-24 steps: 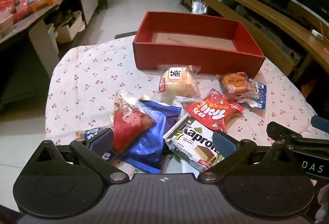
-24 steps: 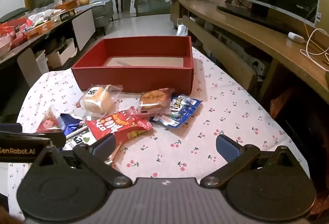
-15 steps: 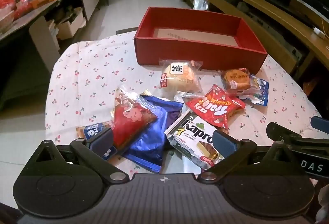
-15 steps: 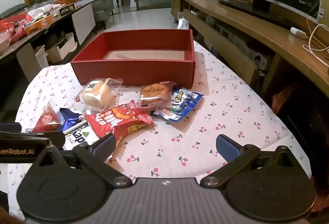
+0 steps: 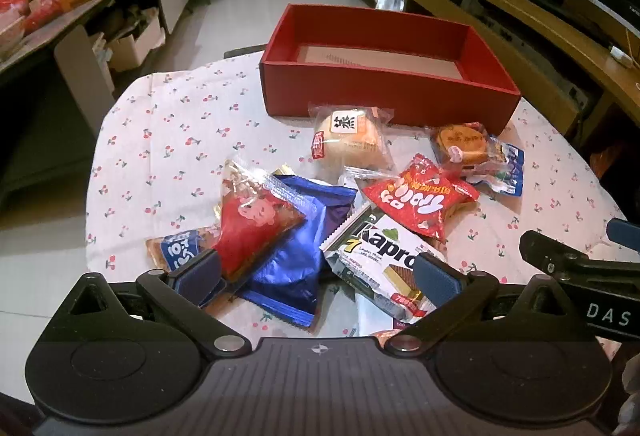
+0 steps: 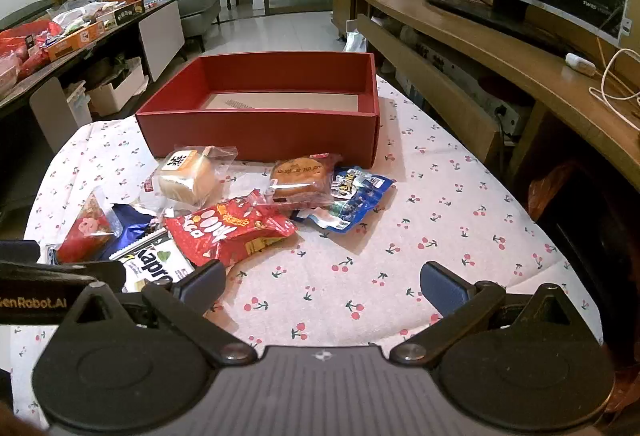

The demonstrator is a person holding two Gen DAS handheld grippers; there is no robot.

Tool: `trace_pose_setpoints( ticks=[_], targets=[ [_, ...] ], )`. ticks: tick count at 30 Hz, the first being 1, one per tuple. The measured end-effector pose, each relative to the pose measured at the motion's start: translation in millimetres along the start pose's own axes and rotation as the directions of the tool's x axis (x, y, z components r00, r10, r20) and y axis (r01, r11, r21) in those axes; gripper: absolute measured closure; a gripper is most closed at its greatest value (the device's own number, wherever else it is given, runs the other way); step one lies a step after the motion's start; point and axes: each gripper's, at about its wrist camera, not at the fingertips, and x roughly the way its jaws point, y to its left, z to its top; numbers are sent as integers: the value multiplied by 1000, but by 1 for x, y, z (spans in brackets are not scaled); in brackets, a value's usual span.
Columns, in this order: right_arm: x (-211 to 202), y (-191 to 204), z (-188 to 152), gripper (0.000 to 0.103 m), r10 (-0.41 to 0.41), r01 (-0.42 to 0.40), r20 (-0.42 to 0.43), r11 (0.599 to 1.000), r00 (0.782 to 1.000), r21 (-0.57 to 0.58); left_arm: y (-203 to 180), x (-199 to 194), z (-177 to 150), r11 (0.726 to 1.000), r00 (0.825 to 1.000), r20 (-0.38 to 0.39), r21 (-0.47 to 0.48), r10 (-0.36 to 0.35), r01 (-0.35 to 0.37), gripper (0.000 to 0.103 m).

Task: Organize snacks
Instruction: 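Move both tools toward the snack pile in front of the red box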

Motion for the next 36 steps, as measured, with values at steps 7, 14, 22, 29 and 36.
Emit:
trace_pose_setpoints(
  ticks=[7,14,22,29,36],
  targets=[
    [-2,1,0,0,12,-12,-2,1000,1000,-5,0,1,-2,1000,1000,-8,1,5,-5,0],
    [-2,3,-1,0,17,-17,-10,1000,1000,-13,-1,2,-3,1000,1000,-13,9,12,-12,1],
    [-1,4,0,0,23,-23,-16,1000,1000,-14,-1,2,-3,1000,1000,-13,12,17,-16,2],
    [-1,6,-1,0,36,-37,-24,999,999,-12,-1,2,-4,1000,1000,-13,14,20,-20,2],
    [-1,8,0,0,55,-56,-30,998,998,-18,3,1,-6,1000,1000,-11,9,21,-21,2]
  ],
)
